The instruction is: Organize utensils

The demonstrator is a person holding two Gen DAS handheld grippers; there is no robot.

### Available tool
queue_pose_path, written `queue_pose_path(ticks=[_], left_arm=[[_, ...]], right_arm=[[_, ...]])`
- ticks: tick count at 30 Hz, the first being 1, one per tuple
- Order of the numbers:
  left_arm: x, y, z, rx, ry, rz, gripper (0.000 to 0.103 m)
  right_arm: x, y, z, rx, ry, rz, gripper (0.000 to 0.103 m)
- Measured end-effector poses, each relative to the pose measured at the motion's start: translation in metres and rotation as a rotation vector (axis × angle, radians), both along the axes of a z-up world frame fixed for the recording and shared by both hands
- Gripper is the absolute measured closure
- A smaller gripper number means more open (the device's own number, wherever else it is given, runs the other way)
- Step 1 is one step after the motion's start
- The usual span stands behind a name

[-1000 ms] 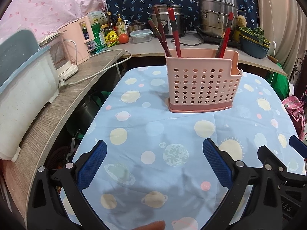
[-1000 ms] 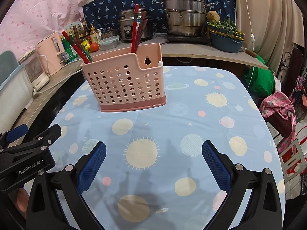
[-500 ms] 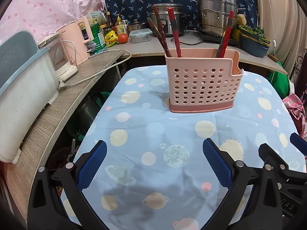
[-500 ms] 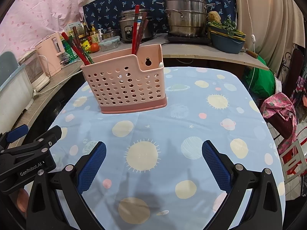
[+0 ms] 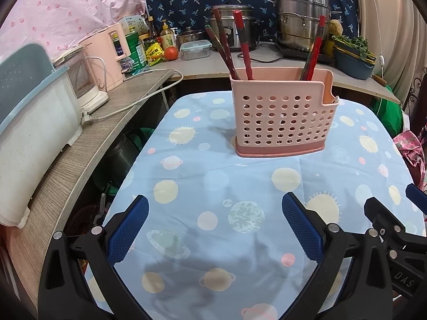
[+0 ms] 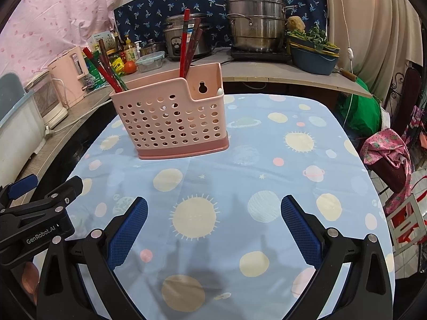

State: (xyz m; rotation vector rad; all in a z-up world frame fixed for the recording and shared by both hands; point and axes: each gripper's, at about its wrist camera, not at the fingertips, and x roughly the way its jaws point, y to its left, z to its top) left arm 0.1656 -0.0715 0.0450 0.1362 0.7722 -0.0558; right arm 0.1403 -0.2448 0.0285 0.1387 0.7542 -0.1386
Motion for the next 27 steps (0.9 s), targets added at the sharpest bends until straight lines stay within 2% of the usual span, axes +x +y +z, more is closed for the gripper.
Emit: queue_pose_path(ticks=[20,27], left_arm=[[0.0011,0.0020,-0.0037,-0.004,0.027,0.013,0.008],[0.0003,0.0038,-0.0018,-0.002,0.012,0.017,0.007]], right_arm=[[0.0000,0.0013,-0.0015,0.000,0.003,0.003,0.006],[-0.0006,0.0021,-0.0028,0.005,0.004,0.002,0.006]])
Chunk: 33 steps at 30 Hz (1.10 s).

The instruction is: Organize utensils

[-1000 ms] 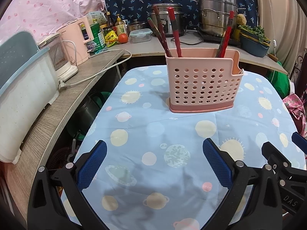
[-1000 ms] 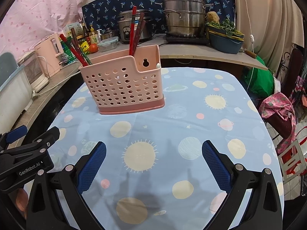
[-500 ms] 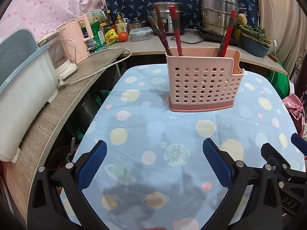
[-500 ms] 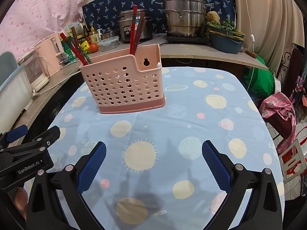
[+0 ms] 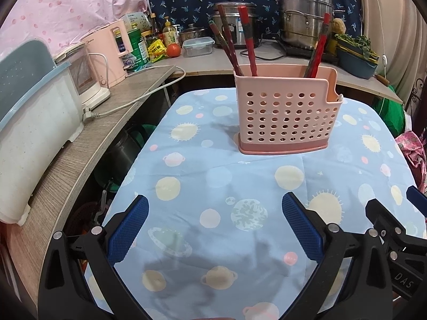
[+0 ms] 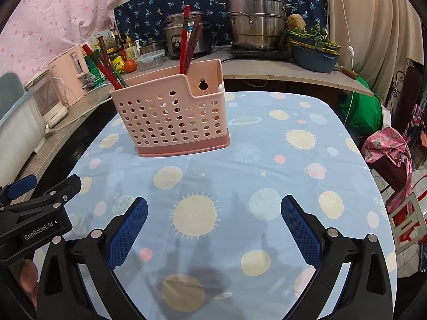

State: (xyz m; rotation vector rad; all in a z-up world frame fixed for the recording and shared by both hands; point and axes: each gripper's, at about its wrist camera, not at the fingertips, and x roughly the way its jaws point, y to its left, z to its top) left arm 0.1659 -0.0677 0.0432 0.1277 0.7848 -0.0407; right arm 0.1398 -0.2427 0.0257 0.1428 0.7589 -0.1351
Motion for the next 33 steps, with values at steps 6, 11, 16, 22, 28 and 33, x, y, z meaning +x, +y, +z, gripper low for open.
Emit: queue_pose_path(ticks=[6,11,16,22,28,33], left_arm=[[0.0012,0.0001,0.0004,-0.005,0.002,0.005,0.007],[0.0012,-0.0002,0.0006,-0.004,0.005,0.004,0.007],[0.0013,-0.0007,0.0008,-0.003,0.003,0.002,0.007],[0.0011,-0.0012,0.0009,-0.002,0.002,0.004,0.007],[0.0010,-0.0013,0.0015,-0.002,0.000,0.003,0.007],[0.0018,-0.0008,0.0024,-0.005,0.001,0.006,0.007]], right_arm=[[-0.0002,-0.0001,-0.0002,0.001,-0.001,-0.001,0.006],[-0.0003,-0.0003,0.0004,0.003,-0.004,-0.003,0.006],[0.0001,-0.0006,0.0011,0.004,-0.003,-0.003,0.006],[-0.0001,-0.0009,0.0015,0.003,-0.004,-0.002,0.006],[-0.0001,-0.0008,0.0015,0.002,-0.004,-0.002,0.006],[0.0010,-0.0001,0.0023,0.001,-0.004,0.000,0.006]])
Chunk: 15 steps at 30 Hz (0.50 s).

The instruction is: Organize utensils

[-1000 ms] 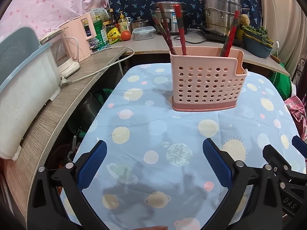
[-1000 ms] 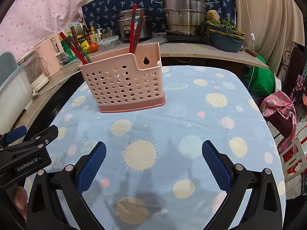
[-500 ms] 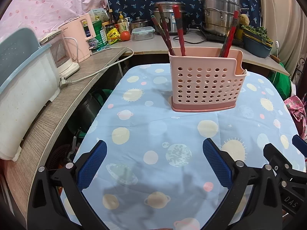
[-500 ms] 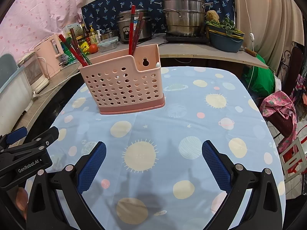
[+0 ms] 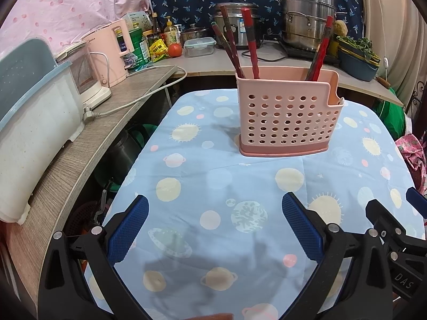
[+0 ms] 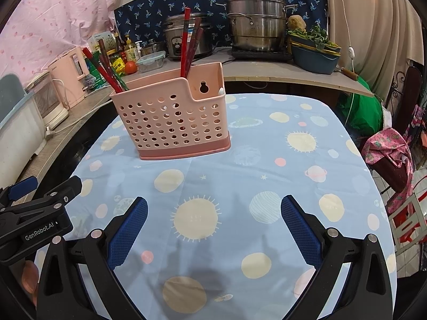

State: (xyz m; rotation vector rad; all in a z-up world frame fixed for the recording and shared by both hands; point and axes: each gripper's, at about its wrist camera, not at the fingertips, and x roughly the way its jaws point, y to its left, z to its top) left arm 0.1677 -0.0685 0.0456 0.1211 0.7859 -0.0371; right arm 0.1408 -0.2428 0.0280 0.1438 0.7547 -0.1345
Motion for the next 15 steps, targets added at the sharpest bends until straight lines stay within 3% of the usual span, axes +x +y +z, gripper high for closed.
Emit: queue_pose_path(ticks=[15], left_arm=[[0.0055,-0.0059,0.0033,0.001,0.028,-0.019,0.007]], right_arm=[[0.0059,0.0001,0.0027,0.017,0.017,0.003,0.006]])
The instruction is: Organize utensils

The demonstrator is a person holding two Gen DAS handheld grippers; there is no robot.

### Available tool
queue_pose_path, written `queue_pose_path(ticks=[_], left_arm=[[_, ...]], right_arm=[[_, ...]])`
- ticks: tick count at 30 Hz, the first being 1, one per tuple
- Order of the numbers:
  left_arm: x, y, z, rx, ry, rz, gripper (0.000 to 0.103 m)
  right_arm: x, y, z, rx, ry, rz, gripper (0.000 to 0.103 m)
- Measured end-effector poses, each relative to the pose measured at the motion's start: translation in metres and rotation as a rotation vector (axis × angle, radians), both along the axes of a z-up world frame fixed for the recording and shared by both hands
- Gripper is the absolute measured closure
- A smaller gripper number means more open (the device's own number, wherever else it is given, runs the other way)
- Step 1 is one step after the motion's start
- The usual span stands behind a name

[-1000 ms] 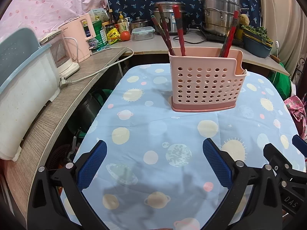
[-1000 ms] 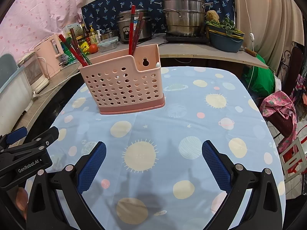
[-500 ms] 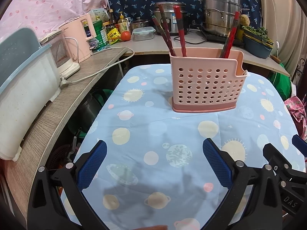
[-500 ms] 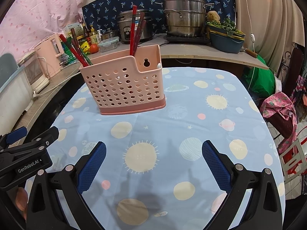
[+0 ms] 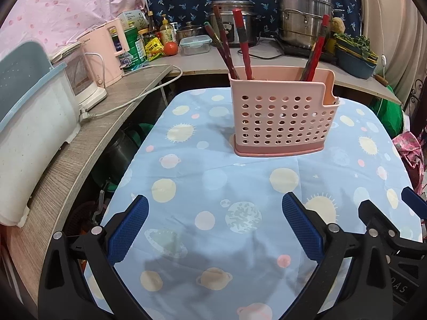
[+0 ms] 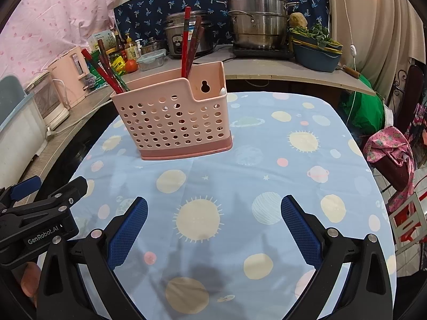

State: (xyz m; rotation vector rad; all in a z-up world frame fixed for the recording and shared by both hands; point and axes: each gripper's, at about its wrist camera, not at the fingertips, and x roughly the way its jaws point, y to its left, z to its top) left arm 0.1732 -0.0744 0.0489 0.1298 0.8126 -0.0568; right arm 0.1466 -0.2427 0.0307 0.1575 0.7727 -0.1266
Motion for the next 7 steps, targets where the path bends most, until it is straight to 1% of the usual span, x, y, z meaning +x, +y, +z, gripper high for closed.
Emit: queue_pose_path(ticks=[2,7], left_arm=[[0.0011,-0.0007,-0.0005,0.005,0.007,-0.002,0.007],[-0.0006,-0.0004,0.0015,0.011,-0.008,-0.013,0.007]], right_arm=[[0.0001,-0.0015,0.0001,0.008,0.004,-0.006,0.006],[0.0003,-0.0038,0.0004,0.015,0.010,-0.011,0.006]])
